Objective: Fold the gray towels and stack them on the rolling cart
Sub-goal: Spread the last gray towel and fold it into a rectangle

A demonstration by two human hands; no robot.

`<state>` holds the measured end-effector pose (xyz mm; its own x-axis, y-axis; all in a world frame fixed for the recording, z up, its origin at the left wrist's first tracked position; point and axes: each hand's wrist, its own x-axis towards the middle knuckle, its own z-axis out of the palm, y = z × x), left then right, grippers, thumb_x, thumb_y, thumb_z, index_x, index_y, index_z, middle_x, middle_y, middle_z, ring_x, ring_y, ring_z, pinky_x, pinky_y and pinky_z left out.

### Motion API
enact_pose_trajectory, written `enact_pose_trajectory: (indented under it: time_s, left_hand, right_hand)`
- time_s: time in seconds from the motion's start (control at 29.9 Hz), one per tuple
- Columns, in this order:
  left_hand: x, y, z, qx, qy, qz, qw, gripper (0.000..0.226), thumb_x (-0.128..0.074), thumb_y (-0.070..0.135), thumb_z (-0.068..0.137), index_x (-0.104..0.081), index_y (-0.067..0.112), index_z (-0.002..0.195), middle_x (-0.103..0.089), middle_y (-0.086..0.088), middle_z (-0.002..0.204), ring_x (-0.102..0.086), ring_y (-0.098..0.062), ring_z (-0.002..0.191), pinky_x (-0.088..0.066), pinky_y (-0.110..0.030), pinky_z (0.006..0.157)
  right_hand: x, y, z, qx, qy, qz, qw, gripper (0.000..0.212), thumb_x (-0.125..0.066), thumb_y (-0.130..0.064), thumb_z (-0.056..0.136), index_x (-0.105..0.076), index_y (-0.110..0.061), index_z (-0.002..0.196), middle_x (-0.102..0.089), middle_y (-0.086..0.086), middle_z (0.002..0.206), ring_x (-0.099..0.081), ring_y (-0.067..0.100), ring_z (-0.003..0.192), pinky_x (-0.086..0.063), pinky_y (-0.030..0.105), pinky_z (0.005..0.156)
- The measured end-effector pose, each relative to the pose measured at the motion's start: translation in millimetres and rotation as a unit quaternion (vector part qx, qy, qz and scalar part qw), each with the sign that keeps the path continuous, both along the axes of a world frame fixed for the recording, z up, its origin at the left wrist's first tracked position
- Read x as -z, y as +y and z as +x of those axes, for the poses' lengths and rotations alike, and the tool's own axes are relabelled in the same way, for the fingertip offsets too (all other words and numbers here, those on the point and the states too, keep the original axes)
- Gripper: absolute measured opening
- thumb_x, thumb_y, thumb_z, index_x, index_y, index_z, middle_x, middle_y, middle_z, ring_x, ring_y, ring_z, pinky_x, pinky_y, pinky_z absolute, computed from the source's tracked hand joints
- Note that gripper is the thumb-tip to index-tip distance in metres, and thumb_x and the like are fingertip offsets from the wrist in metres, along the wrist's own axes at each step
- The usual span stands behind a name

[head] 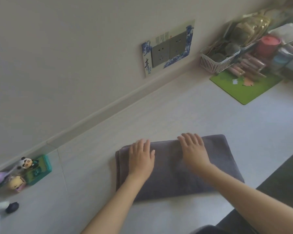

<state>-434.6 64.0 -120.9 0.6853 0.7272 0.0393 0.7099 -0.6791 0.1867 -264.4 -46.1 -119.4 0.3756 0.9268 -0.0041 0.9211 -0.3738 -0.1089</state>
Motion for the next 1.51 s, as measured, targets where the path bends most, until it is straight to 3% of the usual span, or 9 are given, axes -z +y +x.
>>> enact_pose_trajectory:
  time_s: [0.17,0.37,0.47,0.6,0.7,0.87,1.07,1.27,1.51]
  left_hand:
    - [26,-38,-10,0.047,0.045,-0.046,0.997,0.06,-0.036,0.047,0.089,-0.044,0.018,0.141,-0.039,-0.011,0.148,-0.036,-0.032,0.136,-0.012,-0.052,0.11]
    - [35,-12,-36,-0.07,0.098,-0.063,0.991,0.062,-0.032,0.053,0.088,-0.042,0.025,0.142,-0.039,-0.005,0.149,-0.036,-0.031,0.137,-0.017,-0.061,0.109]
    - [33,-4,-41,-0.101,0.102,-0.095,0.985,0.065,-0.025,0.057,0.088,-0.042,0.025,0.142,-0.038,-0.007,0.15,-0.034,-0.032,0.138,-0.027,-0.063,0.106]
    - [24,-3,-46,-0.12,0.038,-0.13,0.983,0.067,-0.03,0.057,0.089,-0.032,0.024,0.147,-0.011,-0.013,0.158,-0.012,-0.032,0.145,-0.012,-0.048,0.116]
    - [13,-11,-56,-0.25,-0.084,-0.146,0.953,0.064,-0.061,0.034,0.087,-0.039,0.01,0.142,-0.028,-0.022,0.148,-0.028,-0.037,0.136,-0.026,-0.041,0.111]
    - [-5,-23,-69,-0.353,-0.095,-0.241,0.899,0.073,-0.068,0.041,0.082,-0.037,0.005,0.137,-0.051,-0.02,0.129,-0.049,-0.036,0.119,-0.042,-0.042,0.097]
    - [-26,-17,-71,-0.428,-0.242,-0.468,0.734,0.077,-0.084,0.043,0.06,-0.056,-0.001,0.117,-0.064,-0.016,0.115,-0.063,-0.031,0.101,-0.052,-0.041,0.09]
    - [-61,-26,-74,-0.343,-0.316,-0.564,0.682,0.022,-0.067,0.015,0.086,-0.062,0.006,0.106,-0.067,-0.016,0.107,-0.064,-0.029,0.098,-0.053,-0.036,0.083]
    - [-91,-47,-38,-0.286,-0.333,-0.478,0.761,0.049,-0.072,0.018,0.082,-0.042,0.007,0.119,-0.06,-0.011,0.117,-0.061,-0.027,0.104,-0.05,-0.043,0.093]
  right_hand:
    - [26,-32,-27,-0.032,0.065,-0.027,0.997,0.055,-0.027,-0.052,0.093,-0.04,-0.028,0.141,-0.036,0.002,0.149,-0.031,0.025,0.139,-0.013,0.043,0.113]
    - [28,-49,4,0.135,0.048,-0.06,0.988,0.069,-0.014,-0.067,0.086,-0.016,-0.037,0.148,-0.011,0.001,0.158,-0.002,0.026,0.146,0.008,0.045,0.114]
    - [27,-58,20,0.225,0.069,-0.097,0.967,0.07,-0.011,-0.071,0.086,0.0,-0.04,0.148,0.005,0.005,0.159,0.004,0.032,0.145,0.0,0.051,0.114]
    - [15,-64,31,0.267,0.109,-0.104,0.952,0.07,-0.015,-0.065,0.089,0.002,-0.034,0.149,0.001,0.014,0.158,-0.002,0.035,0.144,-0.003,0.051,0.115]
    - [9,-67,20,0.24,0.102,-0.063,0.963,0.063,-0.022,-0.05,0.096,-0.003,-0.025,0.151,0.002,0.013,0.158,0.007,0.026,0.145,0.007,0.044,0.117]
    - [4,-66,-28,0.159,0.188,0.071,0.967,0.054,-0.038,-0.031,0.099,-0.023,-0.016,0.149,-0.011,0.006,0.158,-0.001,0.019,0.146,0.003,0.03,0.116]
    - [-11,-60,-88,0.156,0.47,0.188,0.848,0.045,-0.044,-0.022,0.098,-0.036,-0.024,0.143,-0.026,-0.01,0.152,-0.024,0.004,0.138,-0.019,0.019,0.109]
    - [-12,-53,-107,0.274,0.606,0.219,0.714,0.041,-0.042,-0.03,0.099,-0.04,-0.029,0.14,-0.045,-0.005,0.143,-0.041,0.015,0.132,-0.027,0.036,0.114]
    - [-7,-61,-111,0.27,0.618,0.236,0.699,0.04,-0.034,-0.035,0.101,-0.042,-0.027,0.139,-0.041,-0.009,0.144,-0.036,0.008,0.132,-0.023,0.024,0.11]
